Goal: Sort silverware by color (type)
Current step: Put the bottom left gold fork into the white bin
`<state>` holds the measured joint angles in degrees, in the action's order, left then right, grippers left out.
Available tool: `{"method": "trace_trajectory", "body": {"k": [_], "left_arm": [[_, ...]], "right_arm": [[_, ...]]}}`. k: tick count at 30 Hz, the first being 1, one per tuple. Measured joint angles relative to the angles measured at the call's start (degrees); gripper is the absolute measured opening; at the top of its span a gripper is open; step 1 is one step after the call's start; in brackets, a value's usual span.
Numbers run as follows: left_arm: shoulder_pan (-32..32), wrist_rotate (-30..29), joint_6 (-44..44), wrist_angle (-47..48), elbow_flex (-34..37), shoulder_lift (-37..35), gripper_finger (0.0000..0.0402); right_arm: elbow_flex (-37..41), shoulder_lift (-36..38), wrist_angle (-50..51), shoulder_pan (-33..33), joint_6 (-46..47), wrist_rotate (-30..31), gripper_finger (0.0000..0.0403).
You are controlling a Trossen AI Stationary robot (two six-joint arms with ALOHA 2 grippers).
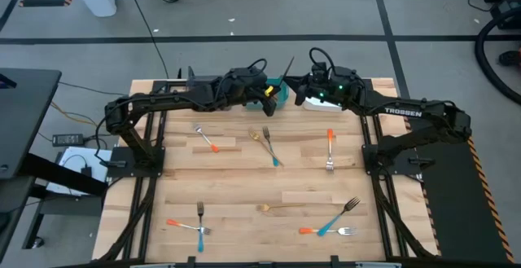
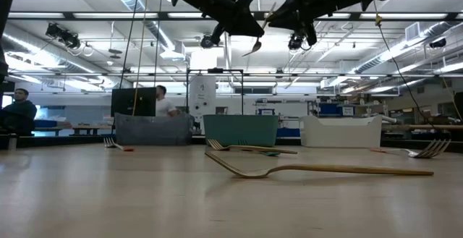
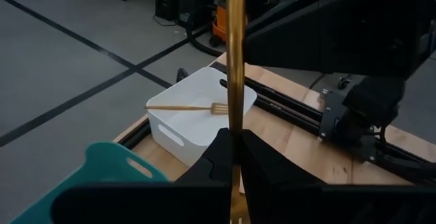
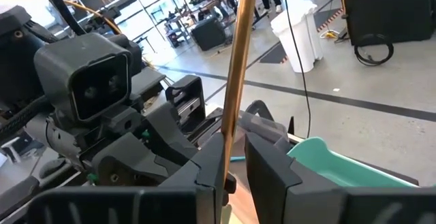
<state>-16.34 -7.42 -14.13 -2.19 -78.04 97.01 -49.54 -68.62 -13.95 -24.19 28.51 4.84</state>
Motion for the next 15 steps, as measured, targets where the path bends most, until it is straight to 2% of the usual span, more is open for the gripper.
{"method": "trace_trajectory", "body": {"k": [15], "left_arm": [[-0.3, 1.3, 1.3, -0.2, 0.0, 0.0, 0.0019]], "right_arm": [[0.0, -1.7, -4.1, 0.0, 1.6, -1.5, 0.0073]]}}
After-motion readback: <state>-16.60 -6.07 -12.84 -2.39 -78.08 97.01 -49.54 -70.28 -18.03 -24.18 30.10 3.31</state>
